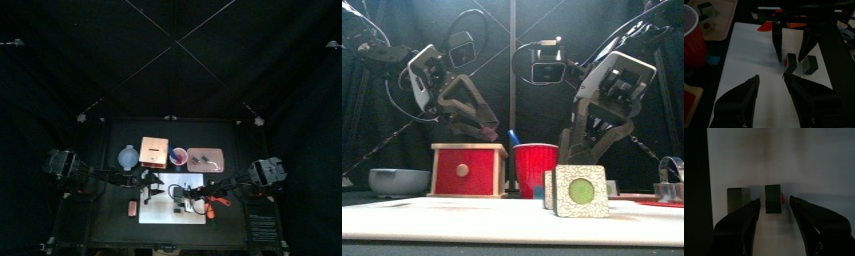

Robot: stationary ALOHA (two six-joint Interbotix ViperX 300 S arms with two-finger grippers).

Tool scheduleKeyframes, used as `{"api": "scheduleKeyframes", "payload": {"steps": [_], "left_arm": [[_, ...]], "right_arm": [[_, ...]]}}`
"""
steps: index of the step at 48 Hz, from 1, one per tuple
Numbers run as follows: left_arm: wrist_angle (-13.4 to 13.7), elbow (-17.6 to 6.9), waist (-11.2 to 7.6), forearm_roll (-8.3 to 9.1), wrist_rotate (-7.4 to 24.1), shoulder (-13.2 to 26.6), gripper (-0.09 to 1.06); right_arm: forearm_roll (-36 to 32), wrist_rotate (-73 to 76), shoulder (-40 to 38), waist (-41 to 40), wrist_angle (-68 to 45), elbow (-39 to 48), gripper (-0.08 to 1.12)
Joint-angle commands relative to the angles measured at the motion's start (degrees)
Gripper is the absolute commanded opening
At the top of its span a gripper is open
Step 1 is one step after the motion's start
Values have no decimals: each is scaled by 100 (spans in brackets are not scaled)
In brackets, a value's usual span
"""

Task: Place sushi on board then cut the sushi with the knife then place the pieces on the plate
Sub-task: Place the 4 sushi pieces on the plate

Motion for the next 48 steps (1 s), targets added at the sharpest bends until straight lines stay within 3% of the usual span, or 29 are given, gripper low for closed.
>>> {"api": "scheduleKeyframes", "payload": {"steps": [1, 13, 22, 29, 38, 48], "left_arm": [[-26, -88, 0, -9, 0, -35, 82], [-26, -88, -9, -9, 0, -35, 82], [-26, -79, -9, 0, 18, -35, 82], [-26, -88, -9, 0, 18, -35, 82], [-18, -70, 0, 0, 18, -44, 82], [-9, -70, 9, 9, 18, -35, 82]], "right_arm": [[26, 0, -26, -18, -9, -193, 79], [185, 9, -132, -132, 0, -193, 53], [272, 9, -809, -606, 158, 70, 53], [272, 9, -1644, -1257, 905, 378, 53], [229, 18, -2531, -2329, 1679, 817, 53], [246, 114, -3015, -3630, 1714, 1336, 53]]}}
